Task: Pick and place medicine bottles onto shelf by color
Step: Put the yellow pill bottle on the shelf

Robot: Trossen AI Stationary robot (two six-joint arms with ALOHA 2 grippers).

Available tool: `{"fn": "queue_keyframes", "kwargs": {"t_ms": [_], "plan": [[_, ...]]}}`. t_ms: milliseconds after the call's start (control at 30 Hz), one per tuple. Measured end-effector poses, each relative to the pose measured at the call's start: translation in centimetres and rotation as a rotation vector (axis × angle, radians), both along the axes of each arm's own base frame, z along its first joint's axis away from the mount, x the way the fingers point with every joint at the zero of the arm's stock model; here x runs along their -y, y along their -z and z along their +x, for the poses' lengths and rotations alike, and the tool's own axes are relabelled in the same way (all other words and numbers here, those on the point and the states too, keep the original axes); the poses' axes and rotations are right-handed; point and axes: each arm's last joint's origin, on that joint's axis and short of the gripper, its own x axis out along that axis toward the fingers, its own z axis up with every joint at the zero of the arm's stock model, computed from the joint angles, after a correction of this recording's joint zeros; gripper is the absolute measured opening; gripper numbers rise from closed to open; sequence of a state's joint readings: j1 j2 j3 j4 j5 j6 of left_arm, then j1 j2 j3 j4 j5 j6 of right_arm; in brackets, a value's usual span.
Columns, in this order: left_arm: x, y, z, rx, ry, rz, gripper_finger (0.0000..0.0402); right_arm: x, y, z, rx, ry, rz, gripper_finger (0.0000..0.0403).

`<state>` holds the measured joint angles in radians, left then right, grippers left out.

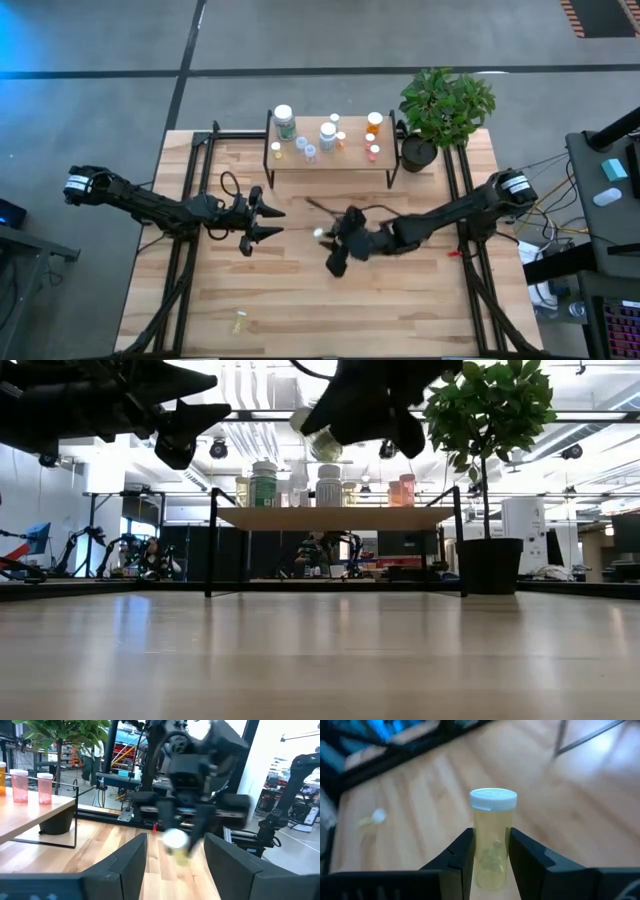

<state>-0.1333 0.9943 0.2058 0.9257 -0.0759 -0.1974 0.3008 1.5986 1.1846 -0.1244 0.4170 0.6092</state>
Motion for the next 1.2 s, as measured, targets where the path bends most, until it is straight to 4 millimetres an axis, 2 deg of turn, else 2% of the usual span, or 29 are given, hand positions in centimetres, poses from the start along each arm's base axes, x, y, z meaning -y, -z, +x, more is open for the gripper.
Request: {"fn": "queue_keyframes", "kwargs": {"t_ms": [100, 233, 367, 533, 633, 767, 867, 967, 1200], "plan": [[0.0, 0.0, 0.0, 0.0, 0.009, 0.001, 0.0183, 2.0, 0.5, -0.7, 0.106, 0.036, -0.033, 0.01], [0.0, 0.1, 0.0, -0.002, 0.012, 0.004, 0.0183, 3.8, 1.3, -1.9, 0.398, 0.034, -0.077, 0.01], [0.0, 0.1, 0.0, -0.002, 0.013, 0.004, 0.0183, 4.9, 2.3, -3.6, 0.571, 0.043, -0.262, 0.01], [0.0, 0.1, 0.0, -0.003, 0.013, 0.006, 0.0183, 5.3, 3.3, -4.2, 0.479, 0.197, -0.561, 0.01], [0.0, 0.1, 0.0, -0.002, 0.011, 0.01, 0.0183, 5.5, 3.6, -3.8, 0.399, 0.313, -0.652, 0.01], [0.0, 0.0, 0.0, 0.003, 0.01, 0.022, 0.0183, 5.6, 4.5, -2.9, 0.377, 0.406, -0.704, 0.01], [0.0, 0.0, 0.0, 0.003, 0.009, 0.026, 0.0183, 5.8, 5.2, -2.5, 0.453, 0.463, -0.716, 0.01], [0.0, 0.0, 0.0, 0.002, 0.009, 0.026, 0.0183, 6.4, 6.4, -3.0, 0.484, 0.503, -0.731, 0.01], [0.0, -0.1, 0.0, 0.008, 0.009, 0.026, 0.0183, 8.2, 7.4, -4.1, 0.503, 0.501, -0.676, 0.01]]}}
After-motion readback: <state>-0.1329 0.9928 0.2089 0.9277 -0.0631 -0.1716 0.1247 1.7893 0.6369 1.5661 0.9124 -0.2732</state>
